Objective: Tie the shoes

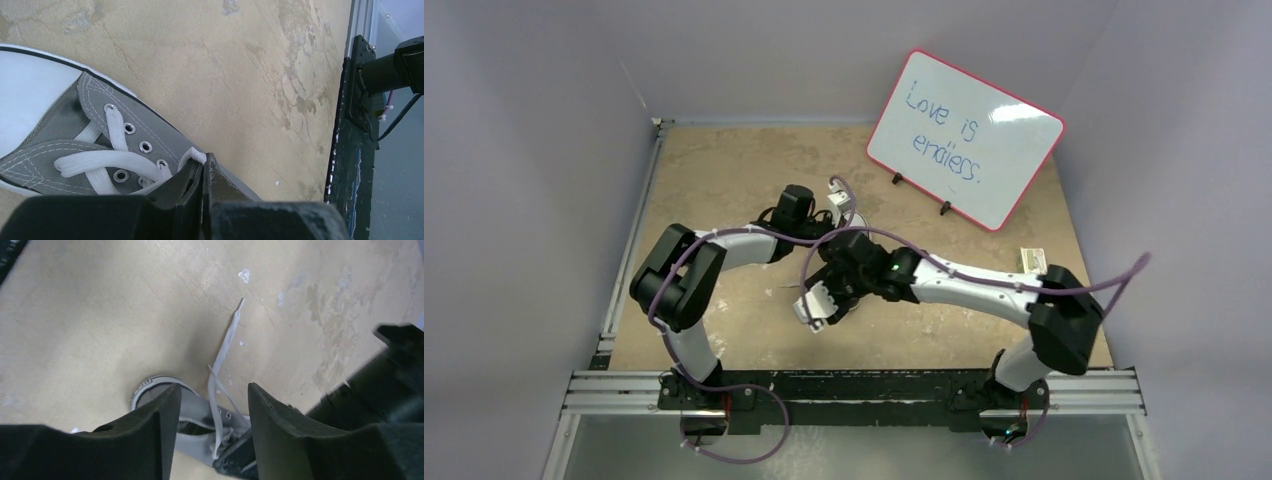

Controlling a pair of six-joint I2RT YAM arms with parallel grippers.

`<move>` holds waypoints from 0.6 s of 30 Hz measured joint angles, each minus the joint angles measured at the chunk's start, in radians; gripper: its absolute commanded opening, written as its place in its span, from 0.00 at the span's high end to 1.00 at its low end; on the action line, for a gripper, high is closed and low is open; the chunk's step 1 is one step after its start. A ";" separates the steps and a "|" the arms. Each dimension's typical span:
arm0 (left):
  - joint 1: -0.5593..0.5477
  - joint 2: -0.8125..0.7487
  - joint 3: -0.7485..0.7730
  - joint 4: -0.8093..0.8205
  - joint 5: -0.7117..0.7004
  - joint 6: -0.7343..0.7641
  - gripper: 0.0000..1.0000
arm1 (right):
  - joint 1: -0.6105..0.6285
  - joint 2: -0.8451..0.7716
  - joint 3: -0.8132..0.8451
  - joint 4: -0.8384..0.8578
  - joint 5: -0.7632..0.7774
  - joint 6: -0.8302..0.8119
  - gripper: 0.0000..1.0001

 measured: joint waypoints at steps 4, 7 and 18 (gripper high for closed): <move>0.002 0.000 0.001 -0.014 0.006 0.004 1.00 | 0.051 0.139 0.084 -0.018 0.130 -0.063 0.55; 0.002 0.003 0.002 -0.028 0.007 0.019 1.00 | 0.076 0.207 0.121 -0.023 0.226 -0.102 0.62; 0.003 0.030 0.016 -0.053 0.017 0.030 1.00 | 0.097 0.435 0.304 -0.119 0.485 -0.157 0.56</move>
